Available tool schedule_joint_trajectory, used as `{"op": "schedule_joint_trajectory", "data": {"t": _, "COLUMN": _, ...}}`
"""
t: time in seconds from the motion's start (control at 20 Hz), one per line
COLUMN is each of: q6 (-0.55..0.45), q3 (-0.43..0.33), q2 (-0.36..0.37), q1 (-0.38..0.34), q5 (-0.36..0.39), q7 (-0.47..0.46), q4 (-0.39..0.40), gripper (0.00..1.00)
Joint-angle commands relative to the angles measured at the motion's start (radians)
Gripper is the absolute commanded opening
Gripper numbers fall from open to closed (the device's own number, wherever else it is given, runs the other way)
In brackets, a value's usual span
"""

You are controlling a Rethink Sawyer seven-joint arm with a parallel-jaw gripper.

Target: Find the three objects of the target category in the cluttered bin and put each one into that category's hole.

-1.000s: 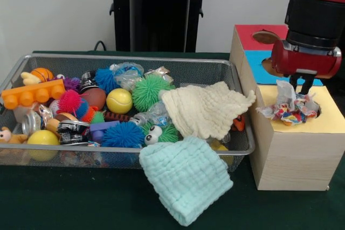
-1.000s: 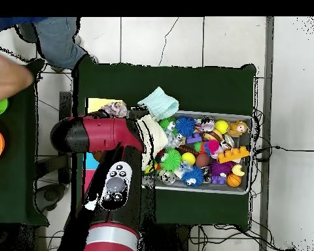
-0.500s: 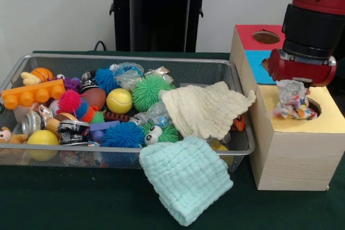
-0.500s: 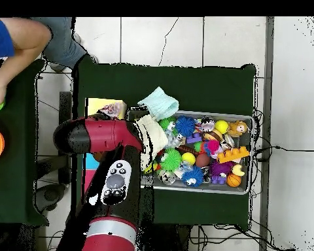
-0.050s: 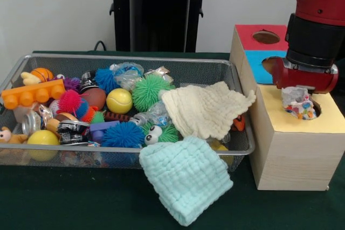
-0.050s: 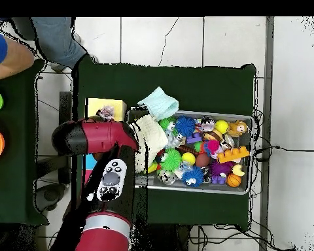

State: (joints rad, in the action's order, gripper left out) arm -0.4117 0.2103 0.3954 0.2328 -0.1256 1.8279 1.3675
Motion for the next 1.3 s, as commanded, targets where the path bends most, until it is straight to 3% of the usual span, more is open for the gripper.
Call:
{"op": "schedule_joint_trajectory", "data": {"t": 0.05, "q6": 0.001, "q3": -0.013, "q2": -0.065, "q1": 0.0, "q5": -0.042, "q7": 0.237, "q4": 0.009, "gripper": 0.0}}
{"op": "schedule_joint_trajectory", "data": {"t": 0.1, "q6": 0.005, "q3": -0.012, "q2": -0.064, "q1": 0.0, "q5": -0.044, "q7": 0.237, "q4": 0.012, "gripper": 0.0}}
{"op": "schedule_joint_trajectory", "data": {"t": 0.15, "q6": 0.005, "q3": -0.01, "q2": -0.065, "q1": 0.001, "q5": -0.048, "q7": 0.233, "q4": 0.012, "gripper": 1.0}}
{"op": "schedule_joint_trajectory", "data": {"t": 1.05, "q6": -0.064, "q3": -0.009, "q2": -0.036, "q1": -0.009, "q5": -0.06, "q7": 0.192, "q4": 0.003, "gripper": 1.0}}
{"op": "schedule_joint_trajectory", "data": {"t": 1.1, "q6": -0.062, "q3": -0.008, "q2": -0.035, "q1": -0.009, "q5": -0.06, "q7": 0.194, "q4": 0.004, "gripper": 0.0}}
{"op": "schedule_joint_trajectory", "data": {"t": 1.3, "q6": -0.078, "q3": -0.014, "q2": -0.031, "q1": -0.015, "q5": -0.058, "q7": 0.181, "q4": 0.0, "gripper": 0.0}}
